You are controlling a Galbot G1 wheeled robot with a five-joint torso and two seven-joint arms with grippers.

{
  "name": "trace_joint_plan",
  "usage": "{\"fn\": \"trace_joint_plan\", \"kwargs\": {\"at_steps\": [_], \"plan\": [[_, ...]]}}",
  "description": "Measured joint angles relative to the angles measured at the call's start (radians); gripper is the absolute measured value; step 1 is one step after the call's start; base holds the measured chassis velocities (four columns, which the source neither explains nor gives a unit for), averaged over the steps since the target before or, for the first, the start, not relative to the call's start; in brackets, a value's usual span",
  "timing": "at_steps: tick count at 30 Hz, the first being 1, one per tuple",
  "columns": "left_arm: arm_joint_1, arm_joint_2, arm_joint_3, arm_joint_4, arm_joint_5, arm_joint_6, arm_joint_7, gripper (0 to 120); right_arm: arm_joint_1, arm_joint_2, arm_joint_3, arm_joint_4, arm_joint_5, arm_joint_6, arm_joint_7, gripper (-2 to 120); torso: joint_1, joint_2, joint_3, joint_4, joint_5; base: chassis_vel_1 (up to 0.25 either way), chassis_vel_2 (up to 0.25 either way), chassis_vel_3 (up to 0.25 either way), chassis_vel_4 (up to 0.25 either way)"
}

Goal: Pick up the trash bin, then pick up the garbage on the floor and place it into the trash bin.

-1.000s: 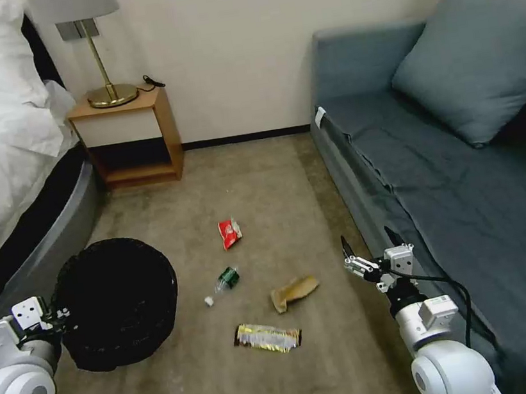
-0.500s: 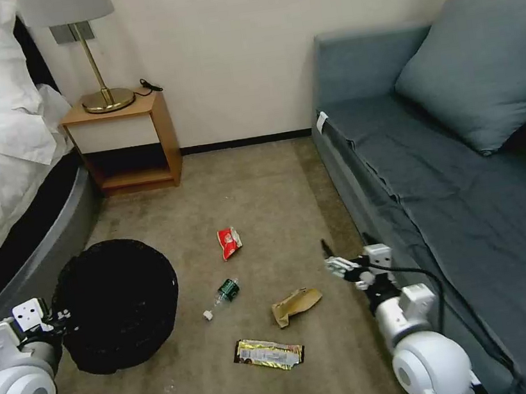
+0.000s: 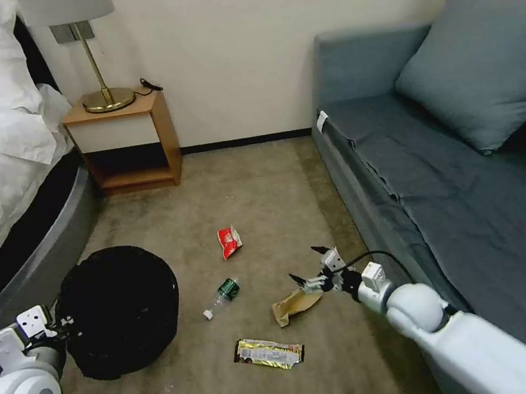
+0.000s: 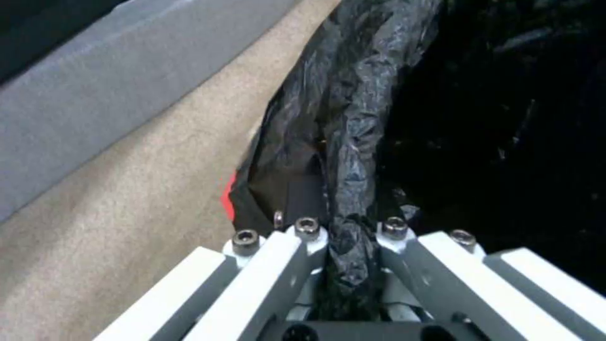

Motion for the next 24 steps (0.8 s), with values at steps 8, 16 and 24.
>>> {"fn": "trace_joint_plan", "kwargs": {"at_steps": [8, 16, 24], "plan": [[0.023, -0.019, -0.025, -0.014, 0.012, 0.0, 0.002, 2, 0.253, 0.072, -0.27, -0.294, -0.125, 0.174, -0.102, 100, 0.0, 0.0, 0.0, 0.0005, -0.0003, 0.0, 0.0, 0.0, 0.0], [0.048, -0.047, -0.044, -0.024, 0.032, 0.0, 0.015, 2, 0.372, 0.165, -0.501, -0.475, -0.212, 0.216, -0.116, 100, 0.0, 0.0, 0.0, 0.0002, -0.0003, 0.0, 0.0, 0.0, 0.0], [0.062, -0.055, -0.059, -0.024, 0.041, 0.0, 0.023, 2, 0.419, 0.31, -0.529, -0.607, -0.313, 0.241, -0.108, 100, 0.0, 0.0, 0.0, 0.0006, -0.0003, 0.0, 0.0, 0.0, 0.0]]}}
